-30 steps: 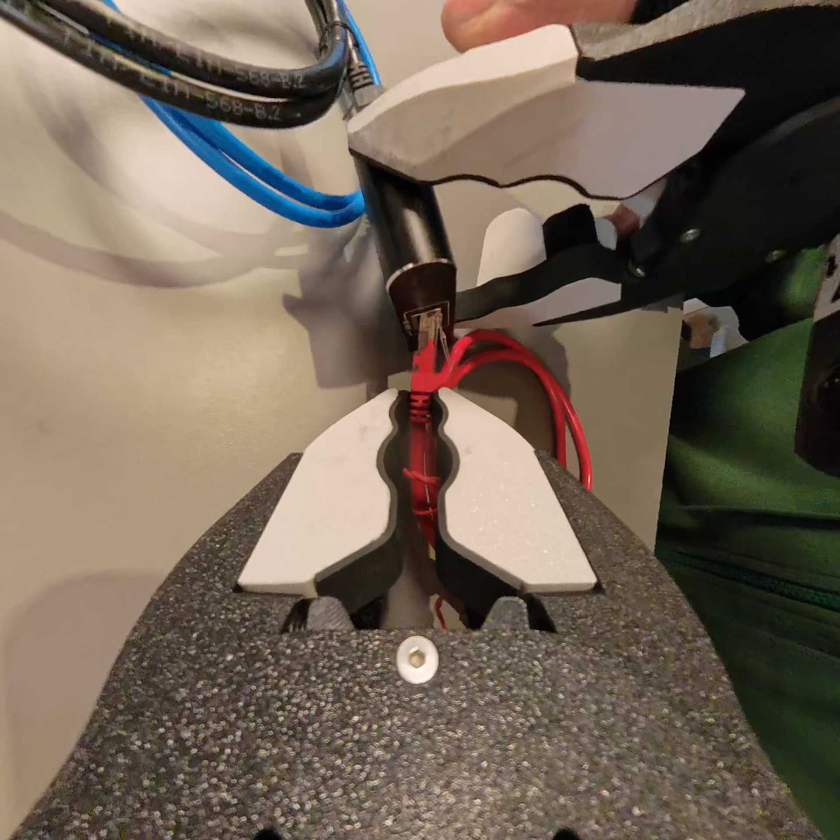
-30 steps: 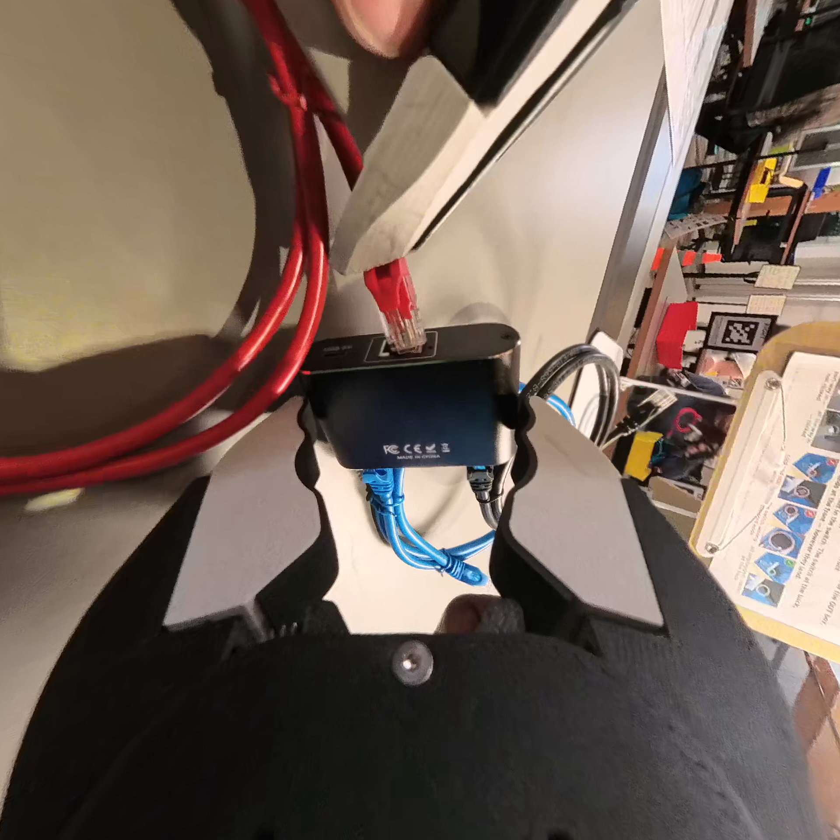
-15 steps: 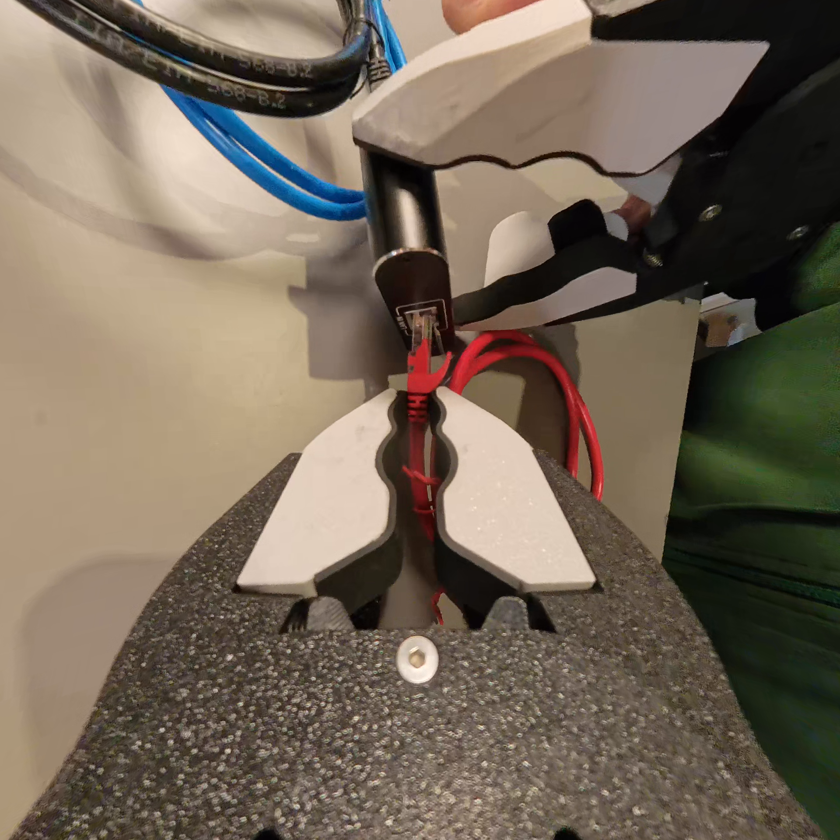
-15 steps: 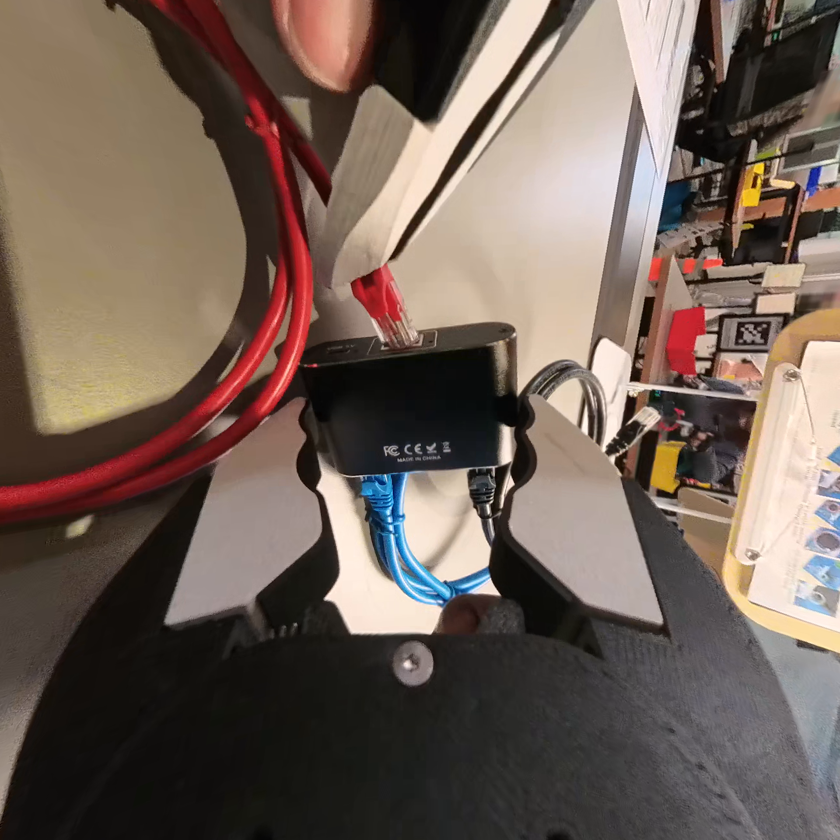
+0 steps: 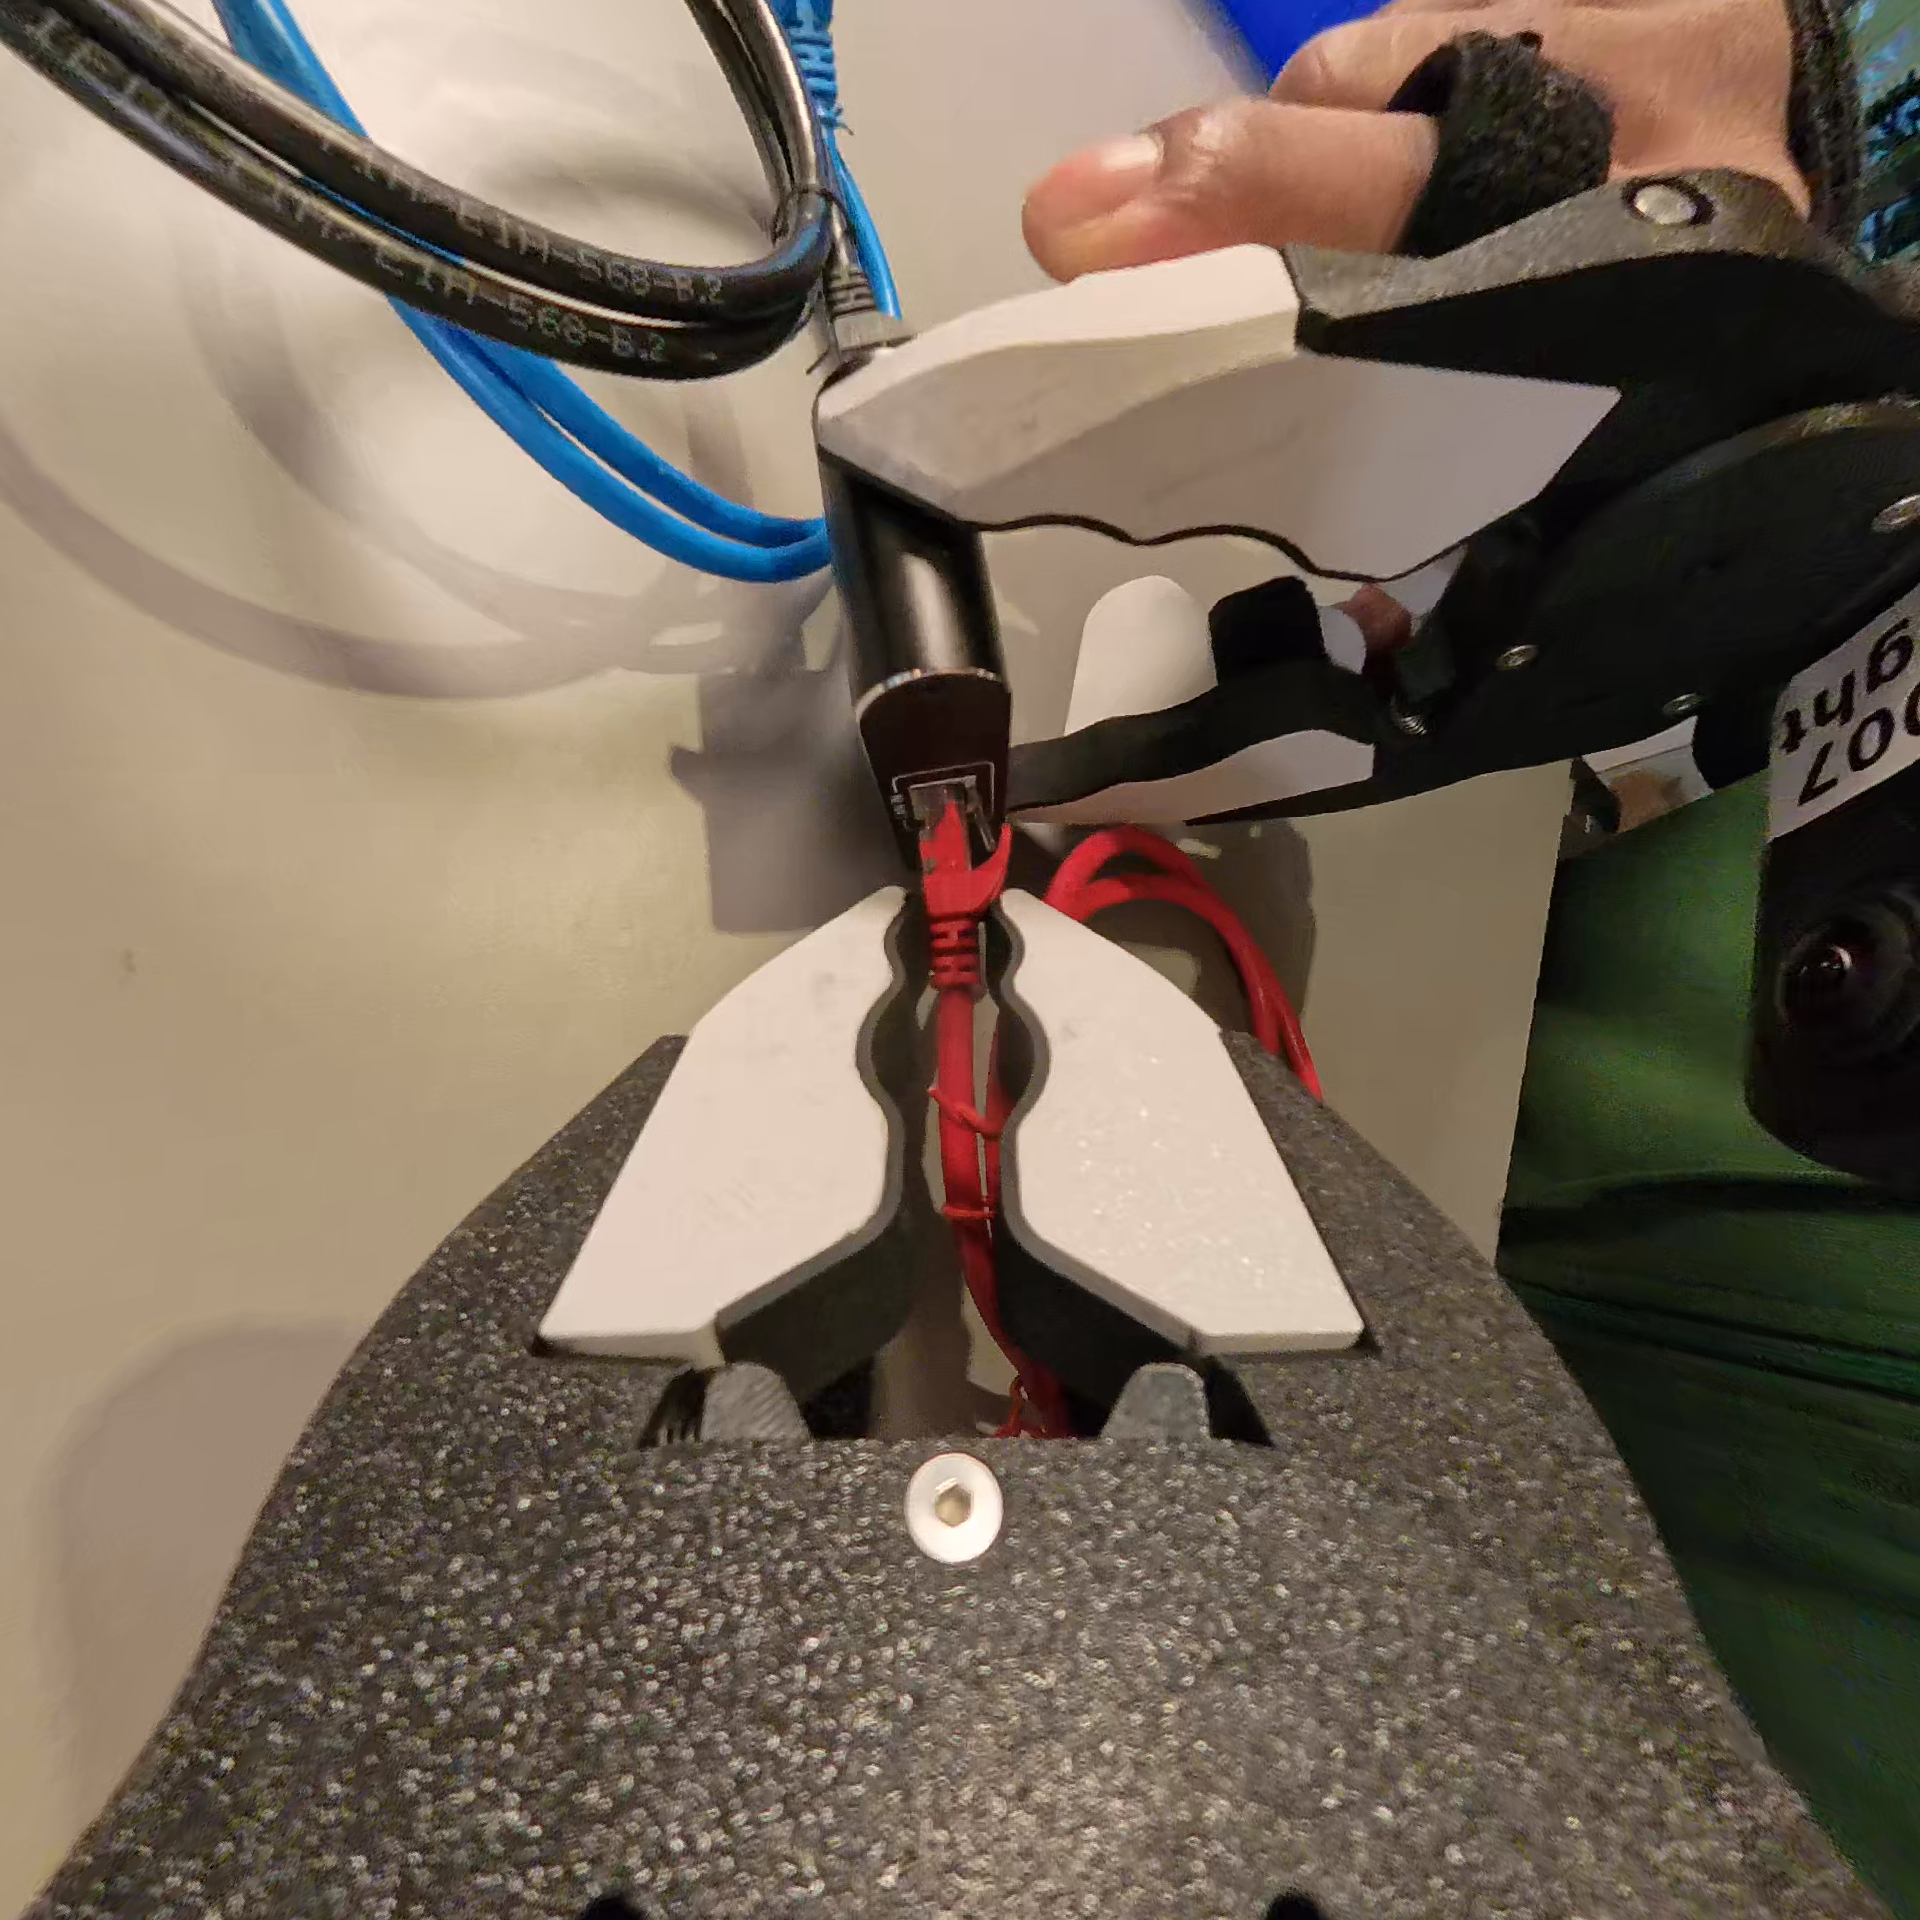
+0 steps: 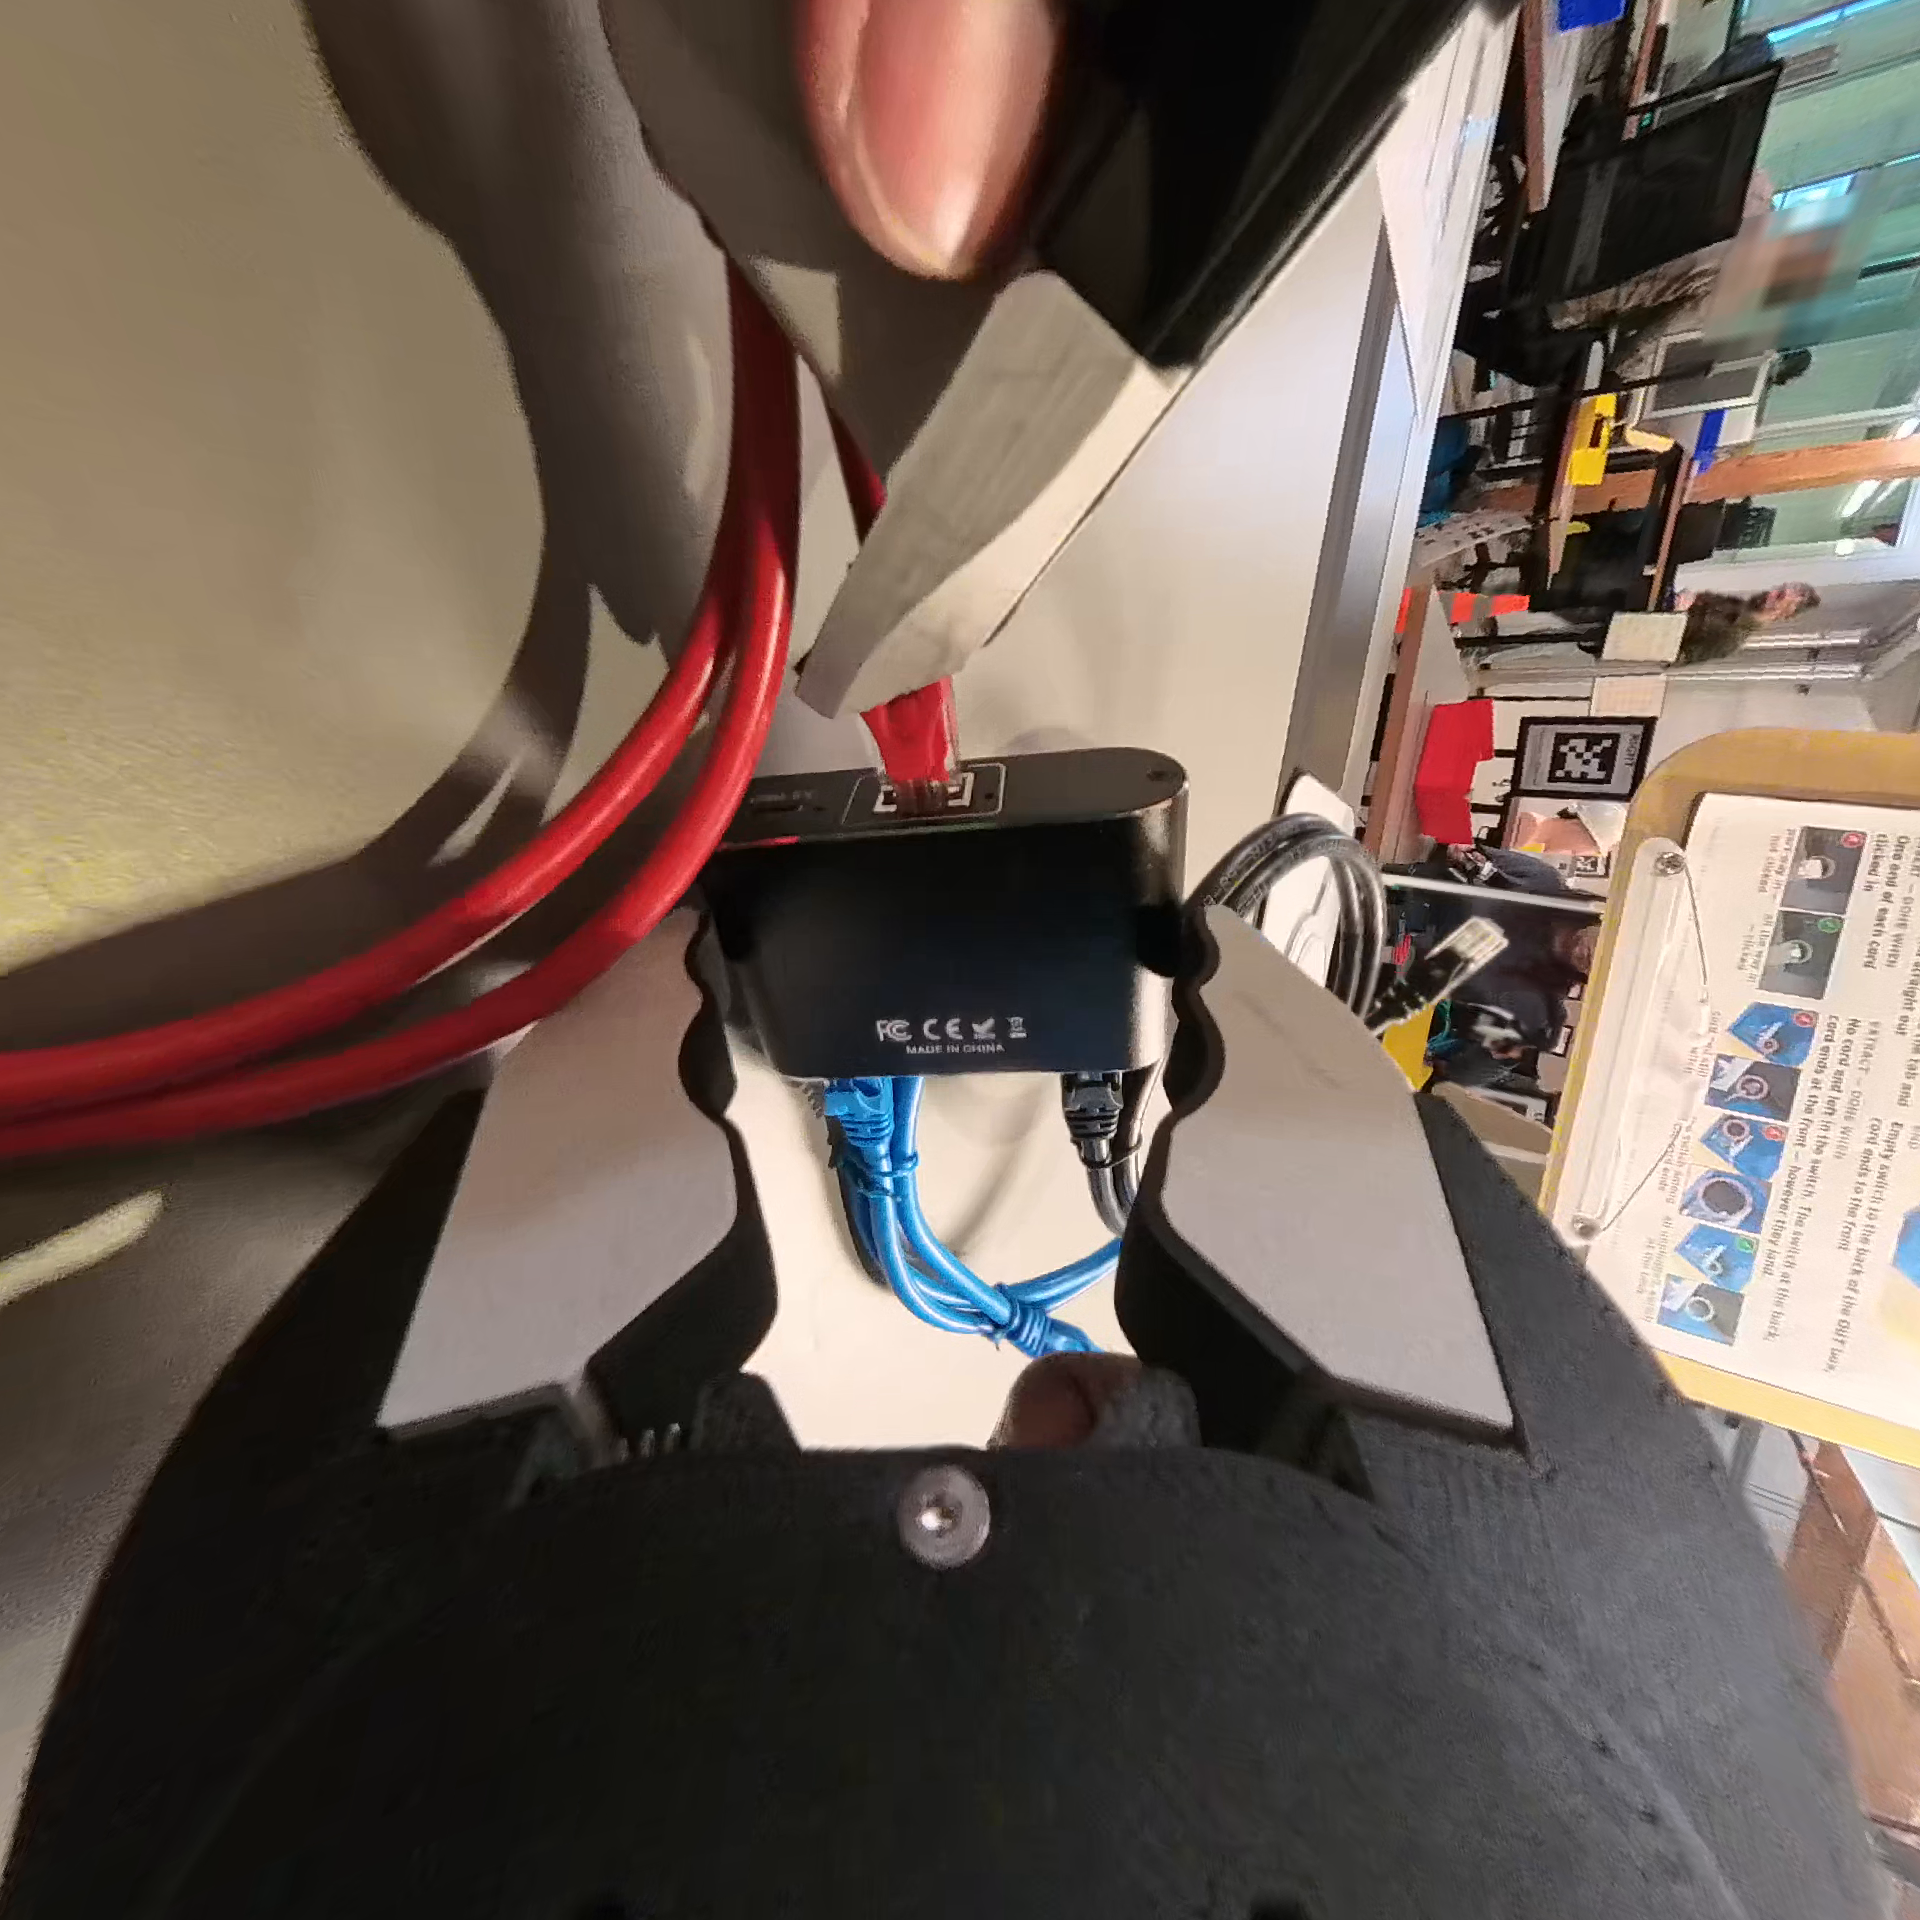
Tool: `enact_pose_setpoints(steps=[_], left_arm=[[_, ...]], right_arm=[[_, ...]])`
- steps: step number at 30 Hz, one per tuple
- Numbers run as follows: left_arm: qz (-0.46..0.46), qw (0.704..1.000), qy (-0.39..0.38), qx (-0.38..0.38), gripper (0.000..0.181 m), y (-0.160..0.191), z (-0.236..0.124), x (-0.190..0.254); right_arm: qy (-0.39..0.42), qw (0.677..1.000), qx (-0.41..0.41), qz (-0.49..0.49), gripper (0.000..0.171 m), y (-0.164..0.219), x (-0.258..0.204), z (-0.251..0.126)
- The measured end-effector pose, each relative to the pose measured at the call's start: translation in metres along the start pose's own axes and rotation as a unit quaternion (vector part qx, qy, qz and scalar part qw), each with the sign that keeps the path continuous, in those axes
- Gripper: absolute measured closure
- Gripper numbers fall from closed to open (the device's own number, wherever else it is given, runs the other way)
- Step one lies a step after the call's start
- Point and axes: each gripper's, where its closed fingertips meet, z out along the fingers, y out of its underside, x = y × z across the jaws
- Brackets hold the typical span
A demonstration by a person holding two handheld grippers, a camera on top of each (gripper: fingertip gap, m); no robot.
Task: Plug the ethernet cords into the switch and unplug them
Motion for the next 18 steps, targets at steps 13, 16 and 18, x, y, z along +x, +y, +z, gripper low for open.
enact_pose_setpoints(steps=[13, 16, 18], left_arm=[[-0.012, 0.997, 0.053, 0.063, 0.170, -0.020, 0.007, -0.008], [-0.027, 0.993, 0.077, 0.084, 0.170, -0.020, 0.004, -0.011], [-0.035, 0.990, 0.097, 0.097, 0.171, -0.022, 0.003, -0.009]], right_arm=[[0.005, 0.997, 0.033, 0.069, 0.086, 0.019, 0.012, -0.008], [0.011, 0.995, 0.046, 0.088, 0.083, 0.026, 0.020, -0.017], [0.008, 0.996, 0.047, 0.079, 0.080, 0.028, 0.018, -0.017]])
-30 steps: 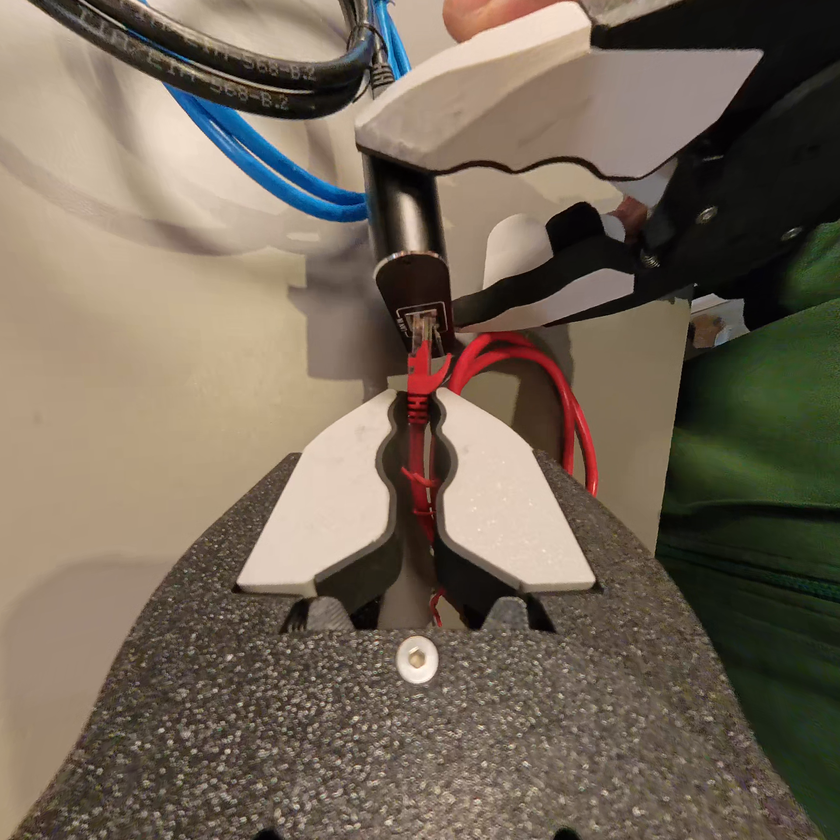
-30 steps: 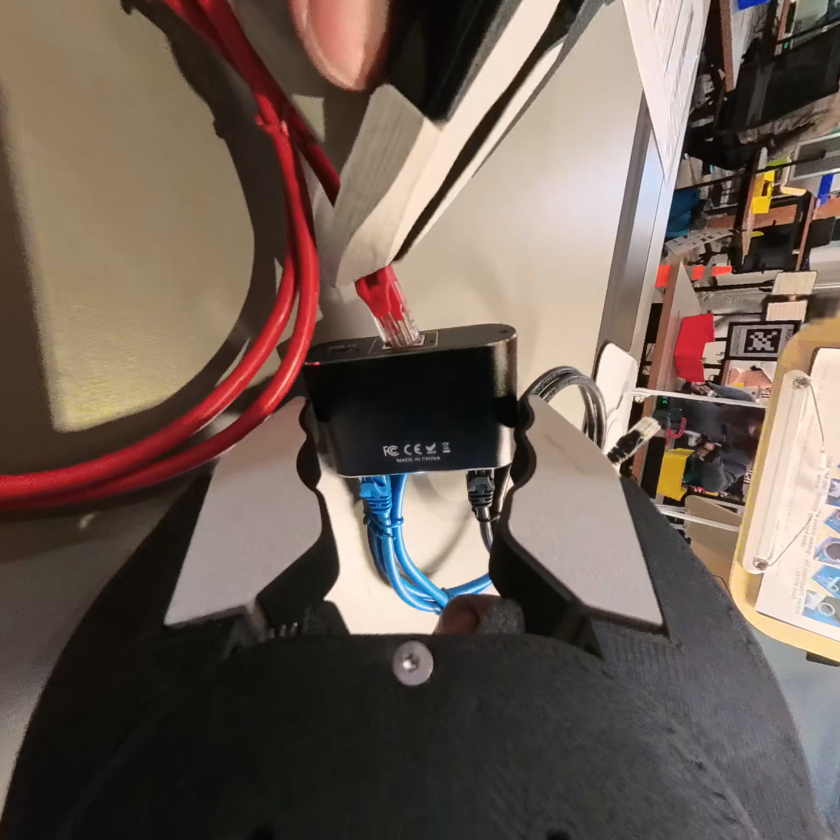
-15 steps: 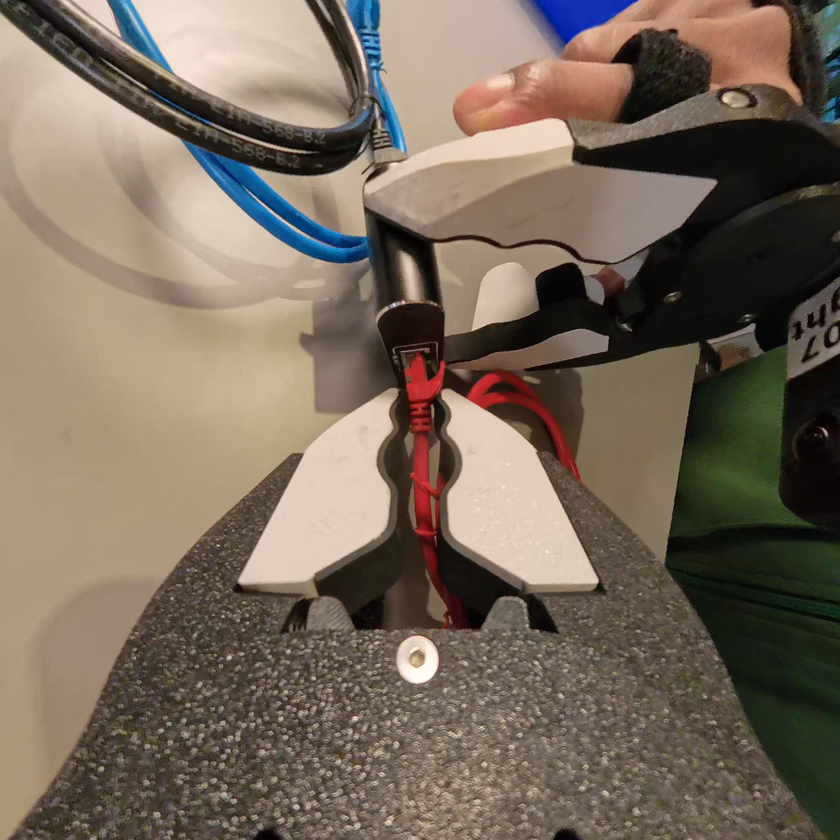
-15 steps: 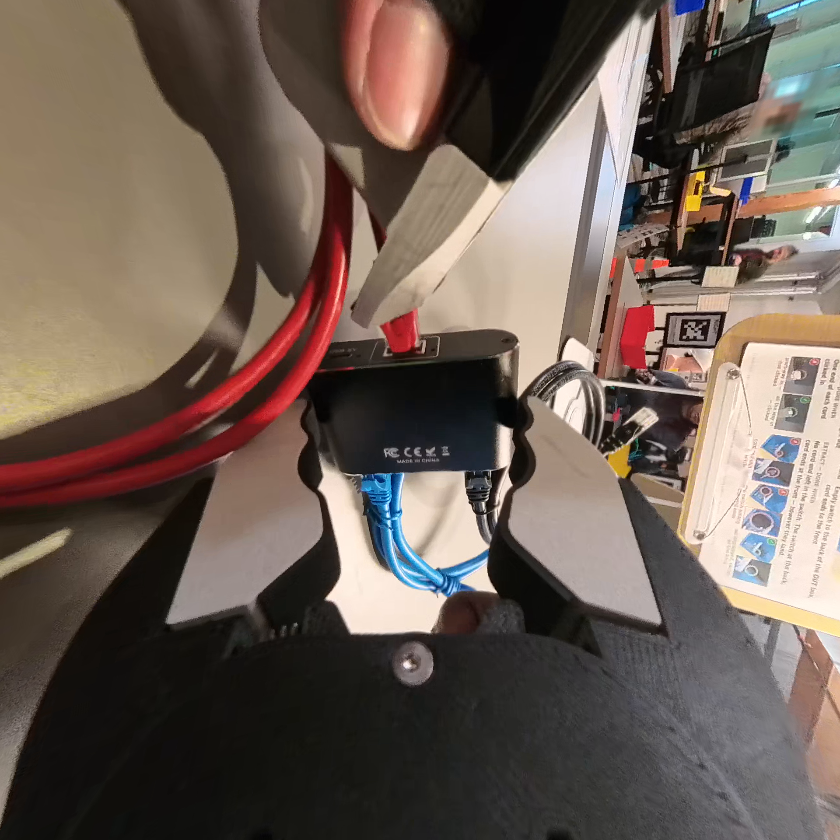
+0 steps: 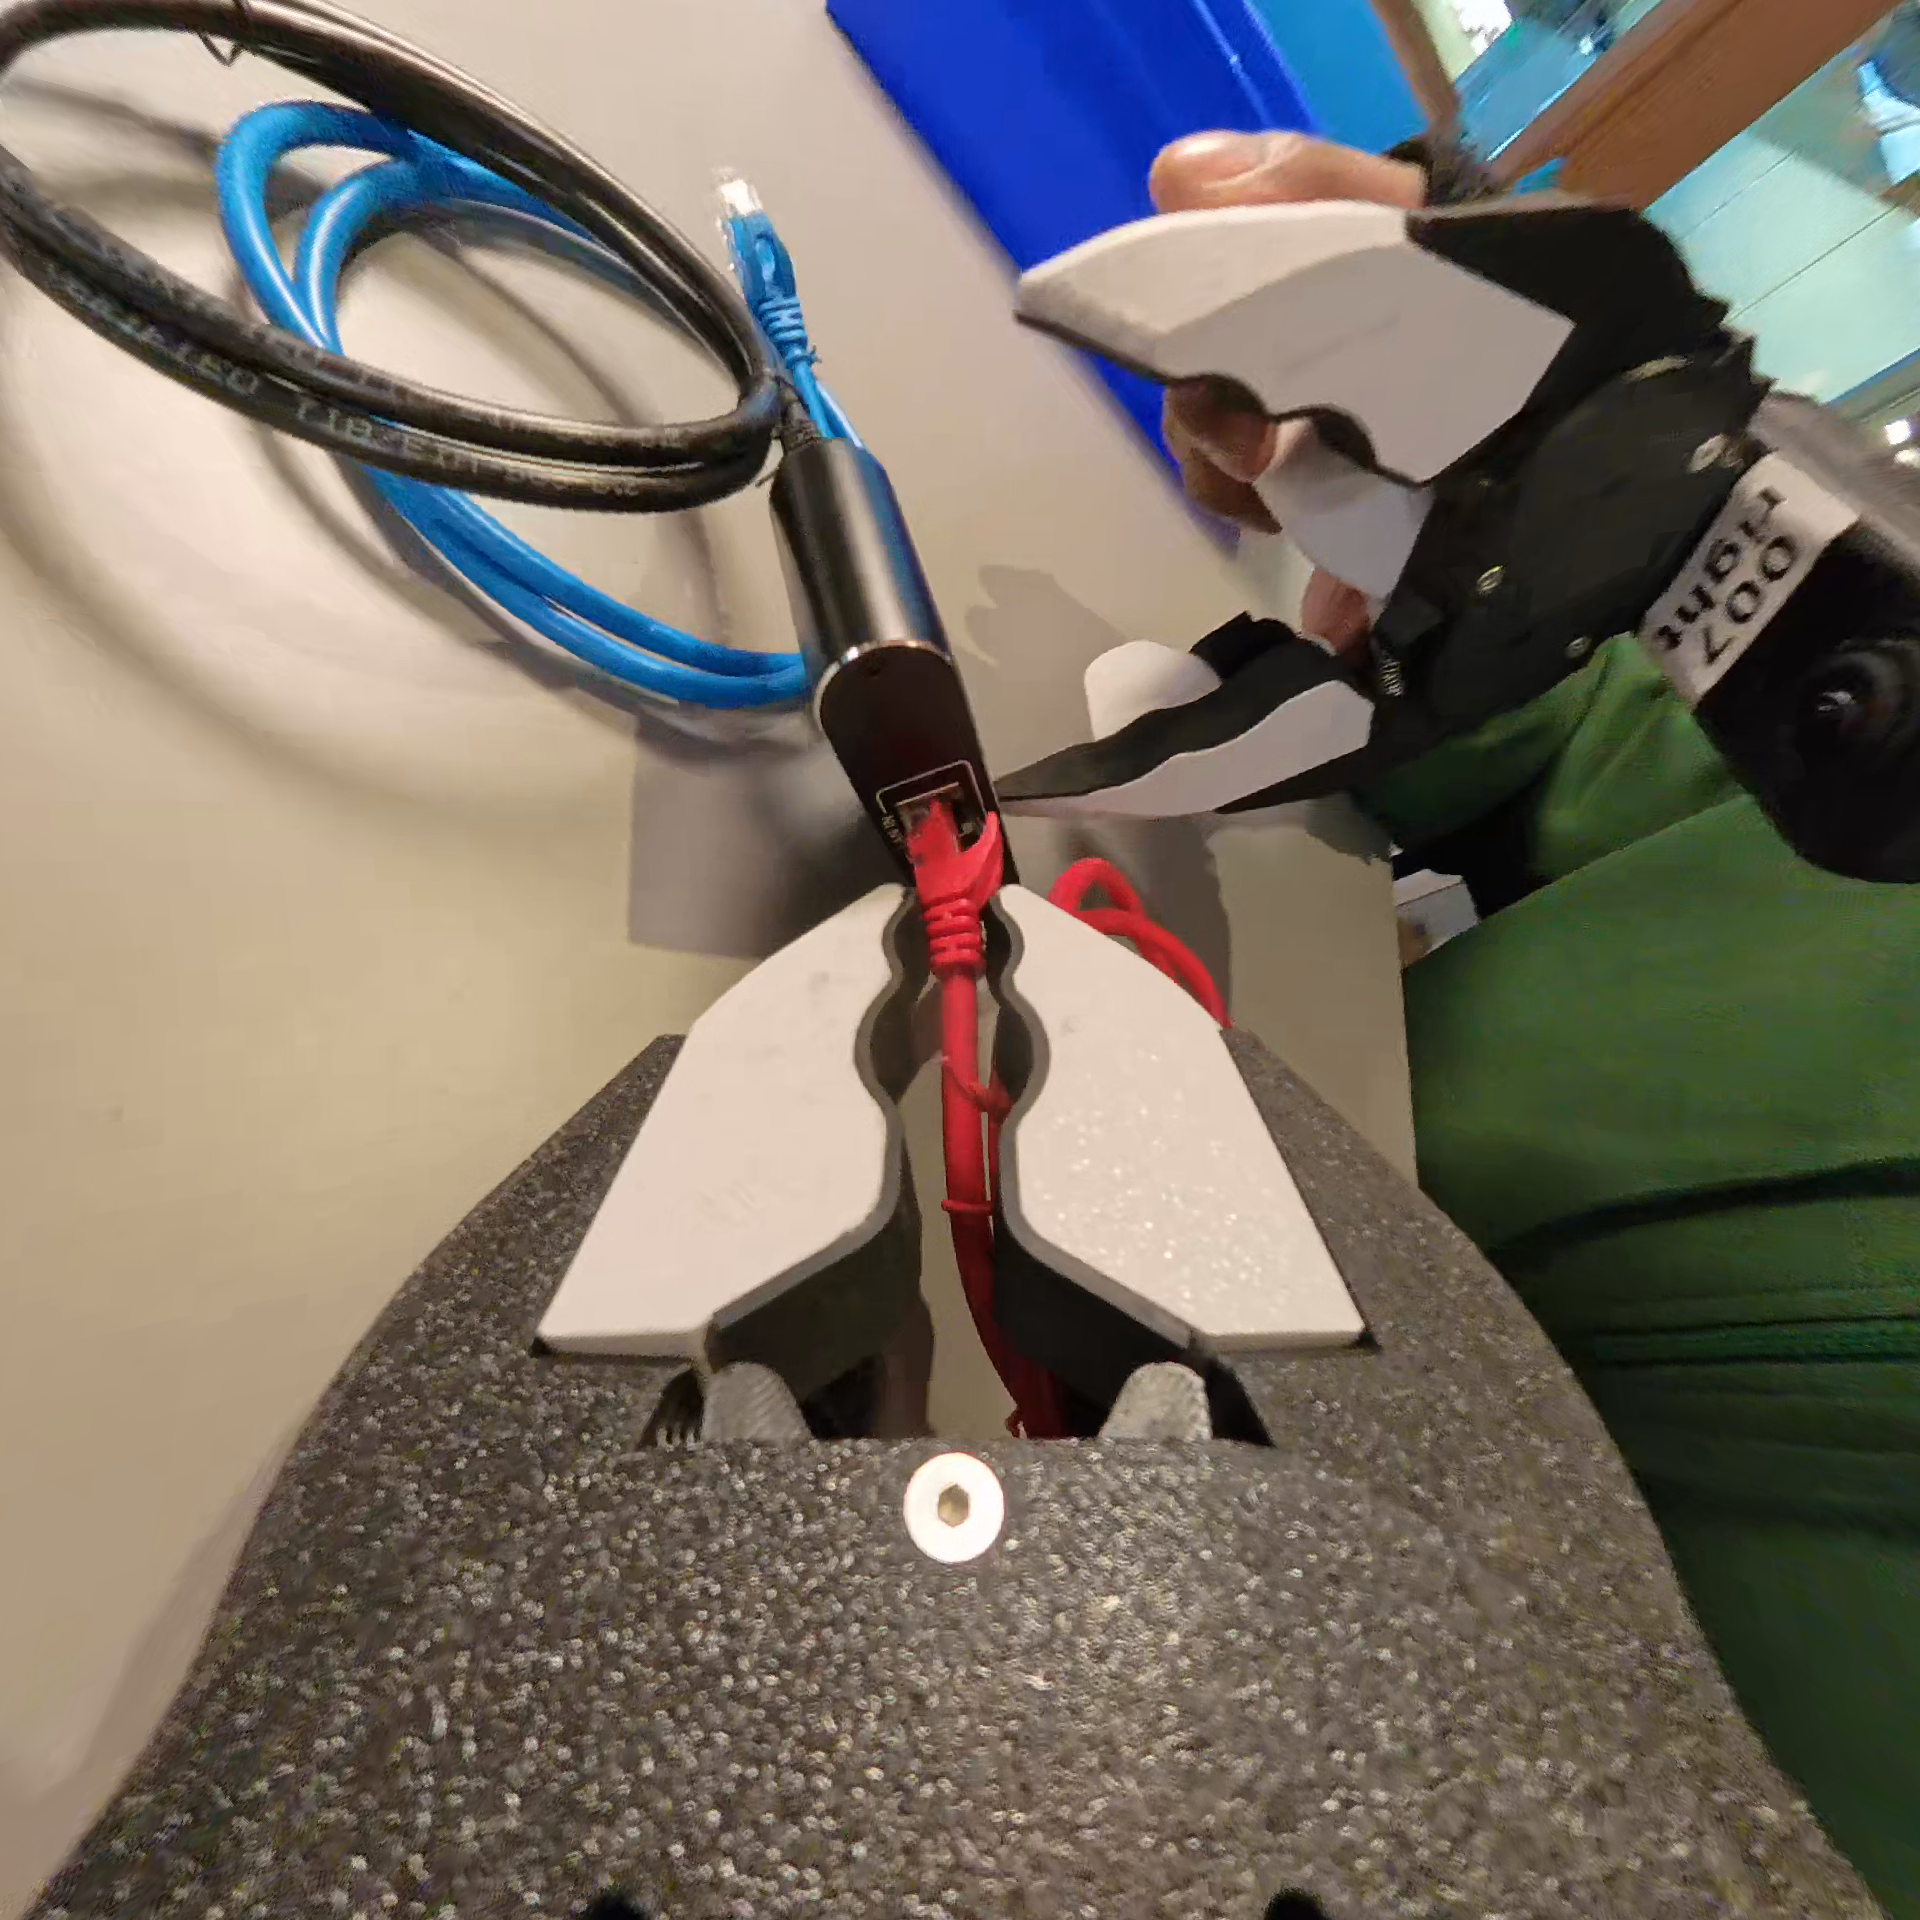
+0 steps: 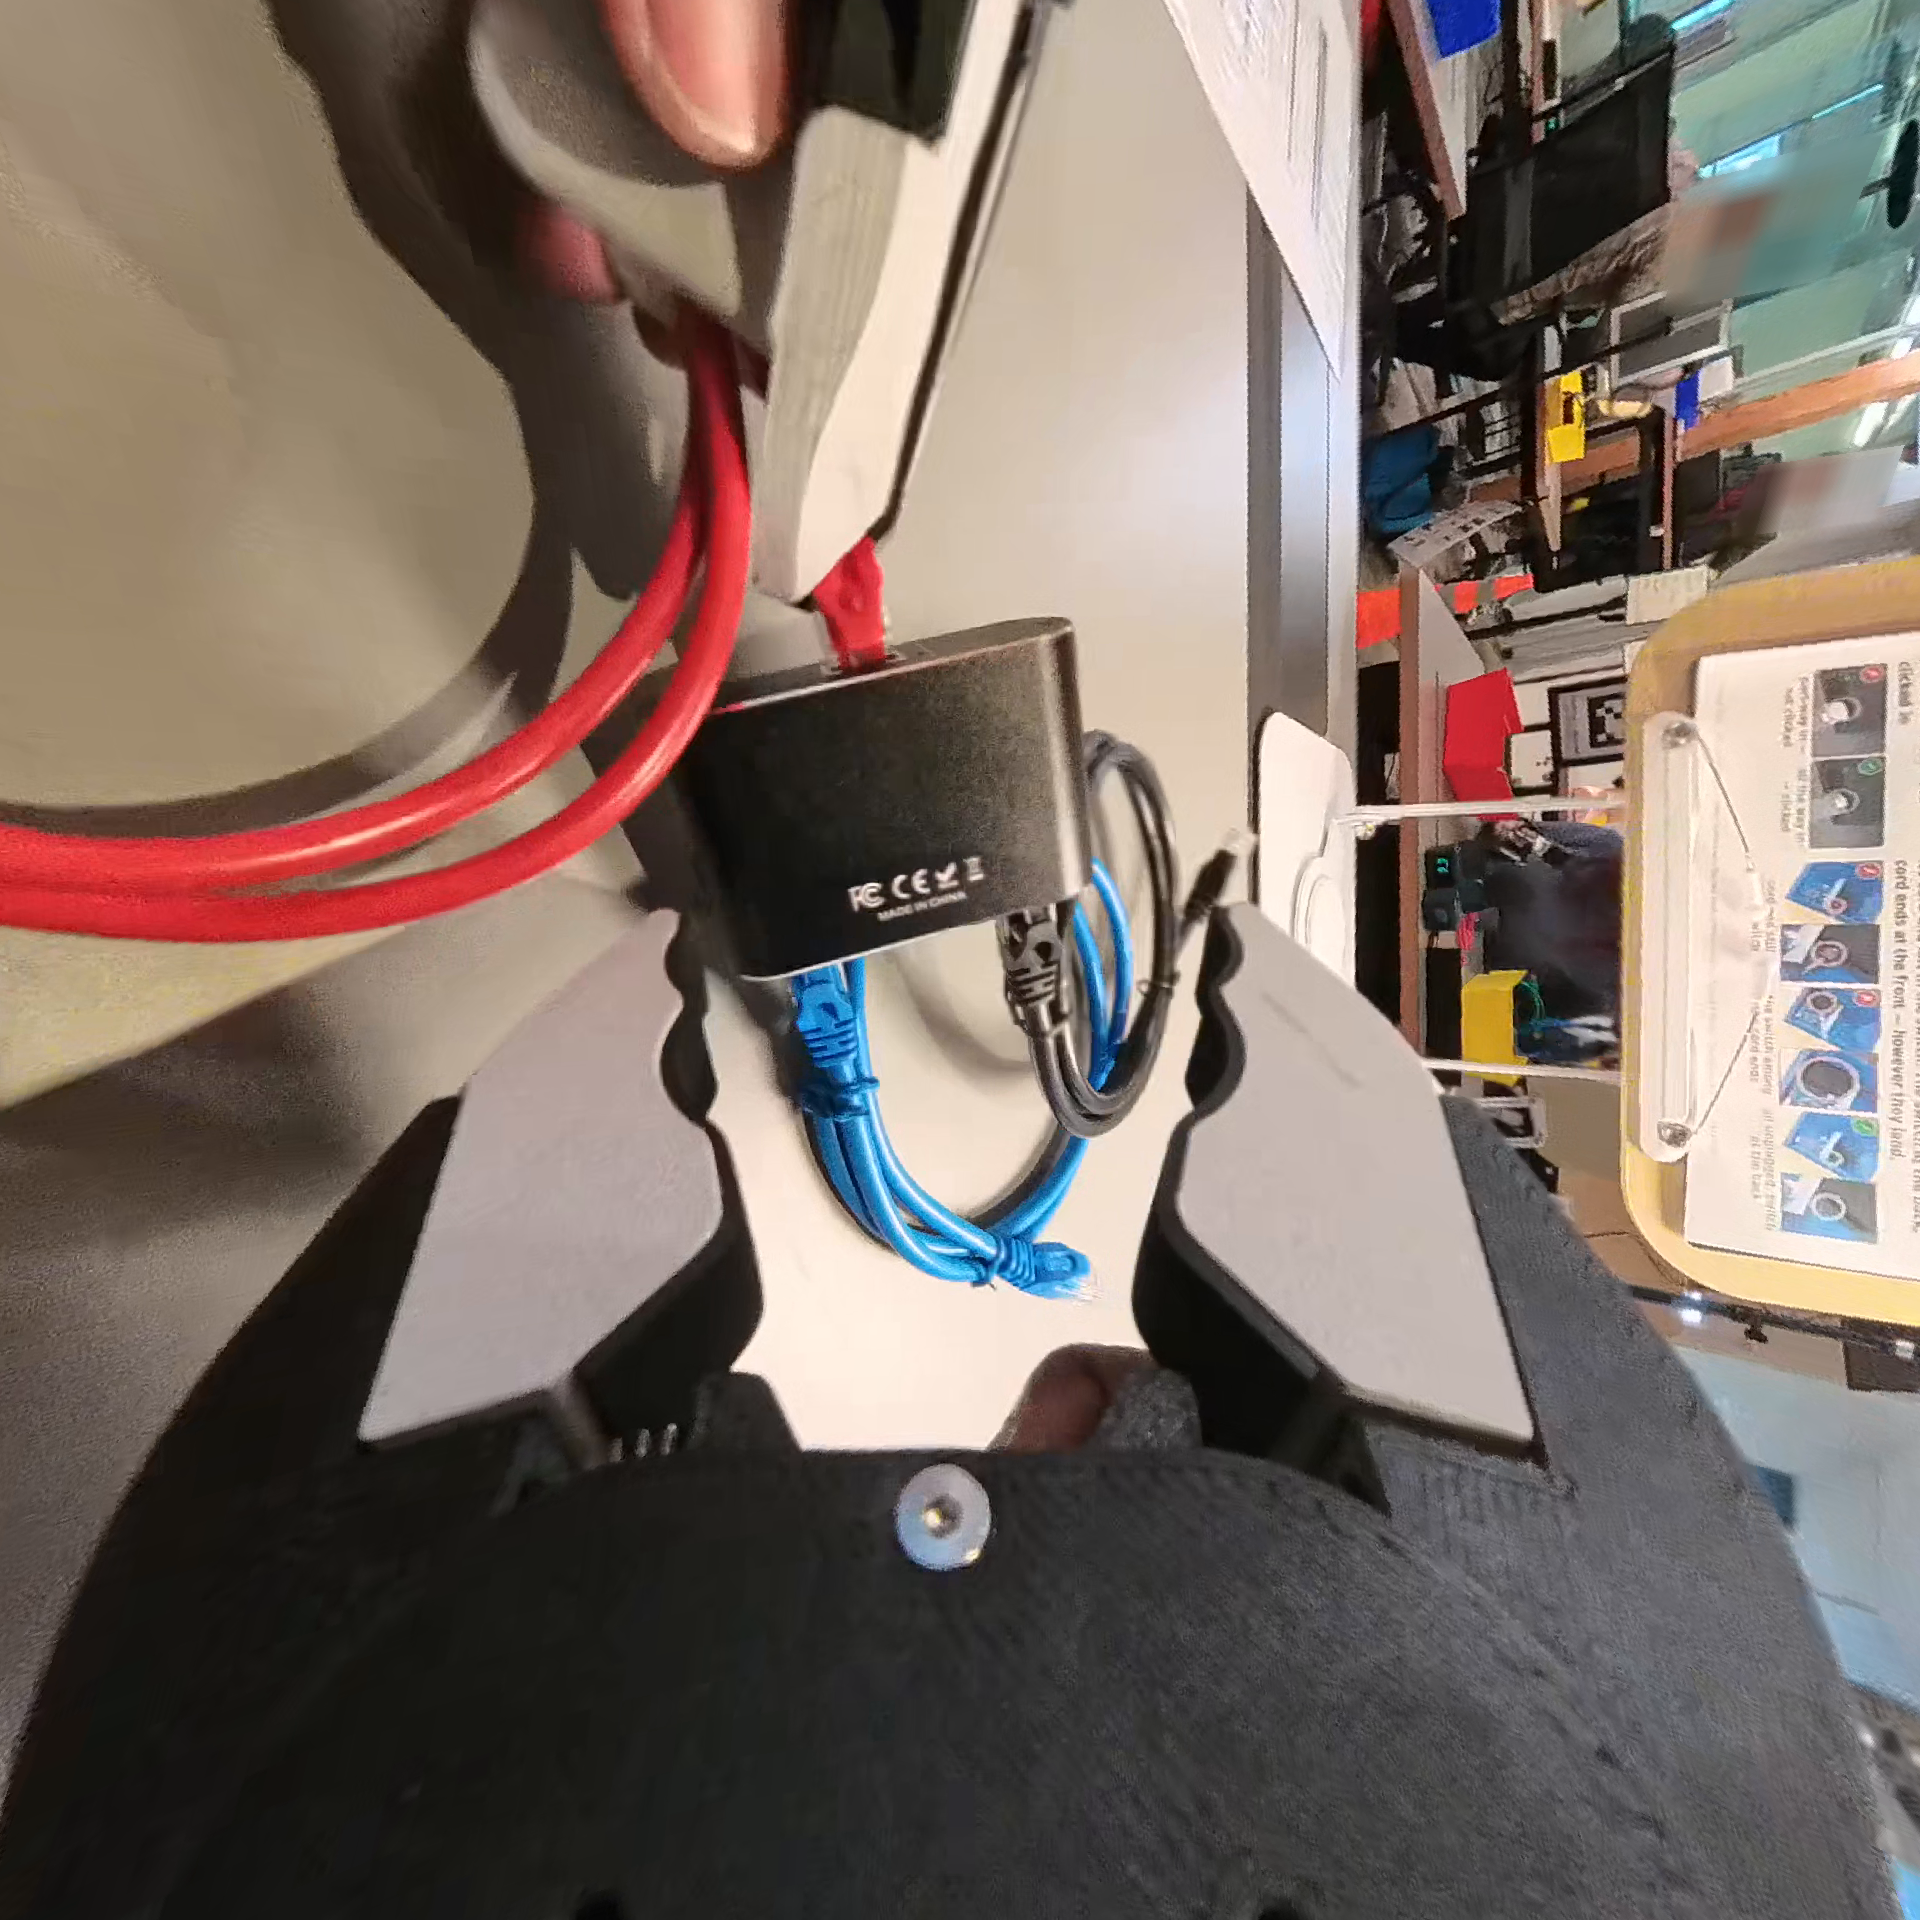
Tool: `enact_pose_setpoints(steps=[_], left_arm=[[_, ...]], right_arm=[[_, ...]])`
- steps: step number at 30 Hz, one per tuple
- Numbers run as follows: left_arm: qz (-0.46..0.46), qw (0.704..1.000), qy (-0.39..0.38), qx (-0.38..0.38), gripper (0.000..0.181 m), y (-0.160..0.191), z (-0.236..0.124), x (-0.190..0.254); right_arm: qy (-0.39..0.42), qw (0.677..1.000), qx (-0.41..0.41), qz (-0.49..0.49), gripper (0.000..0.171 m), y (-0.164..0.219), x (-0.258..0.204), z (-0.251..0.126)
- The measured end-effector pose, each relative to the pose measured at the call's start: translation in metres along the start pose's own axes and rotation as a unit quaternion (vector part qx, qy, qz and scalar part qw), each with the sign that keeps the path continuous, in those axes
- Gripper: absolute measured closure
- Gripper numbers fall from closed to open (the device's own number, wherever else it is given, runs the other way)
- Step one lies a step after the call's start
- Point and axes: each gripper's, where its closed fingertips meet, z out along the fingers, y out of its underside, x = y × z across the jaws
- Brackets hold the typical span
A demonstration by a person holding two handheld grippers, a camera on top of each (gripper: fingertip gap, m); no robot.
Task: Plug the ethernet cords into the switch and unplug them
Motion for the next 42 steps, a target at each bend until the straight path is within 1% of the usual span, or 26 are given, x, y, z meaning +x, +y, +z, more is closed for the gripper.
enact_pose_setpoints(steps=[2, 5, 9, 12, 15, 16, 18, 19, 22, 23, 25, 27, 29, 32, 35, 38, 42], left_arm=[[0.001, 1.000, 0.013, 0.007, 0.171, -0.002, 0.000, 0.004], [-0.011, 0.999, 0.040, 0.028, 0.171, -0.007, -0.002, 0.012], [-0.038, 0.996, 0.065, 0.051, 0.171, -0.010, -0.001, 0.016], [-0.056, 0.992, 0.086, 0.068, 0.171, -0.013, 0.000, 0.019], [-0.078, 0.985, 0.120, 0.096, 0.171, -0.021, -0.004, 0.026], [-0.084, 0.983, 0.129, 0.101, 0.171, -0.022, -0.004, 0.028], [-0.084, 0.982, 0.134, 0.101, 0.171, -0.022, -0.003, 0.030], [-0.082, 0.982, 0.134, 0.106, 0.171, -0.023, -0.004, 0.031], [-0.075, 0.980, 0.145, 0.117, 0.165, -0.027, -0.008, 0.033], [-0.065, 0.980, 0.143, 0.126, 0.164, -0.030, -0.010, 0.033], [-0.040, 0.974, 0.133, 0.178, 0.159, -0.044, -0.022, 0.033], [-0.020, 0.963, 0.123, 0.241, 0.154, -0.062, -0.043, 0.033], [-0.001, 0.953, 0.097, 0.286, 0.152, -0.072, -0.061, 0.028], [0.016, 0.952, 0.040, 0.304, 0.152, -0.072, -0.075, 0.013], [0.004, 0.958, 0.012, 0.288, 0.152, -0.065, -0.071, 0.000], [-0.011, 0.964, 0.011, 0.264, 0.153, -0.058, -0.056, -0.003], [-0.001, 0.977, 0.002, 0.213, 0.153, -0.046, -0.033, -0.001]], right_arm=[[-0.005, 1.000, -0.008, -0.019, 0.077, 0.003, -0.005, 0.003], [0.000, 0.999, -0.021, -0.042, 0.075, 0.007, -0.009, 0.006], [0.019, 0.998, -0.018, -0.057, 0.079, 0.000, -0.013, 0.011], [0.056, 0.996, -0.024, -0.071, 0.078, -0.003, -0.008, 0.015], [0.120, 0.985, -0.027, -0.118, 0.081, -0.004, -0.001, 0.019], [0.152, 0.979, -0.028, -0.136, 0.085, -0.004, 0.004, 0.019], [0.208, 0.964, -0.023, -0.163, 0.107, -0.006, 0.016, 0.014], [0.219, 0.960, -0.020, -0.170, 0.111, -0.007, 0.018, 0.012], [0.262, 0.949, -0.008, -0.175, 0.142, -0.011, 0.028, 0.001], [0.268, 0.947, -0.005, -0.175, 0.145, -0.012, 0.030, -0.002], [0.281, 0.942, -0.005, -0.181, 0.147, -0.013, 0.033, -0.007], [0.288, 0.940, -0.005, -0.181, 0.146, -0.012, 0.034, -0.012], [0.301, 0.937, -0.006, -0.179, 0.146, -0.009, 0.038, -0.019], [0.318, 0.935, -0.022, -0.158, 0.145, 0.001, 0.051, -0.034], [0.348, 0.926, -0.056, -0.135, 0.145, 0.017, 0.072, -0.060], [0.382, 0.912, -0.102, -0.107, 0.146, 0.036, 0.102, -0.102], [0.414, 0.889, -0.182, -0.075, 0.145, 0.066, 0.148, -0.174]])
